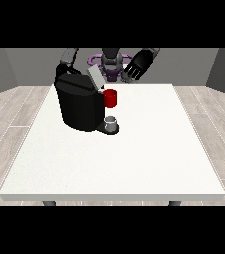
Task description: Insert the coffee pod into the coffee machine and close the lid
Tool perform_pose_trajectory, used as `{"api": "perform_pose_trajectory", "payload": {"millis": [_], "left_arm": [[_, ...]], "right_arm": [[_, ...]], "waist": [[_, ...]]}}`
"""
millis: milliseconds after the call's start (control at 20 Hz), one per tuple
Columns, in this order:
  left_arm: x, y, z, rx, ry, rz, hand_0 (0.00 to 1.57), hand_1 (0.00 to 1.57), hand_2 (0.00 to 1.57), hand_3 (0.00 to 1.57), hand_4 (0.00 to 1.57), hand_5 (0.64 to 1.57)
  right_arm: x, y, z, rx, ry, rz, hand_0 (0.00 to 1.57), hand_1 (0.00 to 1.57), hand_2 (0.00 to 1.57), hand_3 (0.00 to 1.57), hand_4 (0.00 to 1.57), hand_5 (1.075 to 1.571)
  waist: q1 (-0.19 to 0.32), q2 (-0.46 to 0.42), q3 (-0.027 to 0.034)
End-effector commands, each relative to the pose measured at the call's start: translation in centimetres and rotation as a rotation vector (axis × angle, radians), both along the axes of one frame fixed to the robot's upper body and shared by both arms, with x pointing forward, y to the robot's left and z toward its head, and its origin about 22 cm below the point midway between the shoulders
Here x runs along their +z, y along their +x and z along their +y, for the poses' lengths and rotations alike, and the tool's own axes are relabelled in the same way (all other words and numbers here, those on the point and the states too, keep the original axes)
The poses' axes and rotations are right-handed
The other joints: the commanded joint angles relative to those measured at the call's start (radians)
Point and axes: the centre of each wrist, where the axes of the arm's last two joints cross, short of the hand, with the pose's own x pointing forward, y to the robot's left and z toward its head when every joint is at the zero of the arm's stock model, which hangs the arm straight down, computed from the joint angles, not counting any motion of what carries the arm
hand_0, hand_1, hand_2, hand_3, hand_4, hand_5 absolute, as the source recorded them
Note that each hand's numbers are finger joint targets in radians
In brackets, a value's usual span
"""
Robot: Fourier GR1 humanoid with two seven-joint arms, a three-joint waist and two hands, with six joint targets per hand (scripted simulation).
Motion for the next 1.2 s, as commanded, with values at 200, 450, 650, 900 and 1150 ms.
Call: {"api": "perform_pose_trajectory", "payload": {"millis": [200,450,650,900,1150], "left_arm": [[9.0,1.3,1.7,0.061,-0.051,-0.128,1.26,1.26,1.29,1.27,0.49,1.571],[10.6,1.4,-0.2,0.057,-0.017,-0.157,1.23,1.23,1.28,1.25,0.48,1.571],[12.0,1.5,0.5,0.06,-0.026,-0.181,1.24,1.24,1.29,1.25,0.48,1.571],[13.8,1.5,0.2,0.044,-0.02,-0.207,1.2,1.2,1.29,1.25,0.49,1.571],[10.7,1.9,-0.6,0.081,-0.009,-0.193,1.19,1.19,1.26,1.23,0.47,1.571]], "right_arm": [[4.6,2.4,1.1,0.023,0.001,-0.146,0.0,0.0,0.0,0.0,0.04,1.571],[5.6,3.3,0.1,-0.006,0.014,-0.148,0.0,0.0,0.0,0.0,0.19,1.571],[7.1,4.0,-0.9,0.014,0.003,-0.151,0.0,0.0,0.0,0.0,0.0,1.571],[5.5,3.7,0.3,0.004,-0.009,-0.191,0.0,0.0,0.0,0.0,0.0,1.571],[6.1,3.5,0.3,0.033,0.017,-0.188,0.0,0.0,0.0,0.0,0.19,1.571]], "waist": [[-0.076,0.128,0.0],[-0.076,0.142,0.0002],[-0.098,0.172,0.0],[-0.094,0.233,0.0003],[-0.137,0.242,0.0002]]}}
